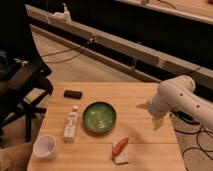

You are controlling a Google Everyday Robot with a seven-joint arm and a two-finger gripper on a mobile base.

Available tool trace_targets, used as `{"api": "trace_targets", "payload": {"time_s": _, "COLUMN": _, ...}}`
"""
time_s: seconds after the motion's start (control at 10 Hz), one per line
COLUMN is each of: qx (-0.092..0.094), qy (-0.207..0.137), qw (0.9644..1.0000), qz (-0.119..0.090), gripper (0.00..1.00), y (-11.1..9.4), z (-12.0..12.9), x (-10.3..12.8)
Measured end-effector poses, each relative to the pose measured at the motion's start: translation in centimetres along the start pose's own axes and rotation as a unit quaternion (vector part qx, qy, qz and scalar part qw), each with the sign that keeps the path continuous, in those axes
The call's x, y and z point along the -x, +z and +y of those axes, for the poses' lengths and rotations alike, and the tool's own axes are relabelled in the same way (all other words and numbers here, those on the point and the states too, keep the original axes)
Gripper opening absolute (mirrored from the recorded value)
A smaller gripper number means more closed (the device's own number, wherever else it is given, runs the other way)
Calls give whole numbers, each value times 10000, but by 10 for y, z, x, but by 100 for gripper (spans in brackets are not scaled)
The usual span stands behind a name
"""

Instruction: Pick up the ceramic bowl

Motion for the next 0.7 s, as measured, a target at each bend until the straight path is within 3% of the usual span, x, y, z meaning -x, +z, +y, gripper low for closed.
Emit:
{"api": "trace_targets", "payload": {"time_s": 0.1, "qx": -3, "qy": -52, "qw": 9998, "qz": -185, "gripper": 80, "y": 5, "z": -7, "x": 5}}
{"api": "trace_targets", "payload": {"time_s": 0.2, "qx": -59, "qy": -41, "qw": 9987, "qz": -497, "gripper": 80, "y": 9, "z": -16, "x": 12}}
{"api": "trace_targets", "payload": {"time_s": 0.5, "qx": -481, "qy": 227, "qw": 9872, "qz": -1503, "gripper": 80, "y": 18, "z": -44, "x": 18}}
{"api": "trace_targets", "payload": {"time_s": 0.7, "qx": -524, "qy": 297, "qw": 9816, "qz": -1809, "gripper": 80, "y": 27, "z": -51, "x": 13}}
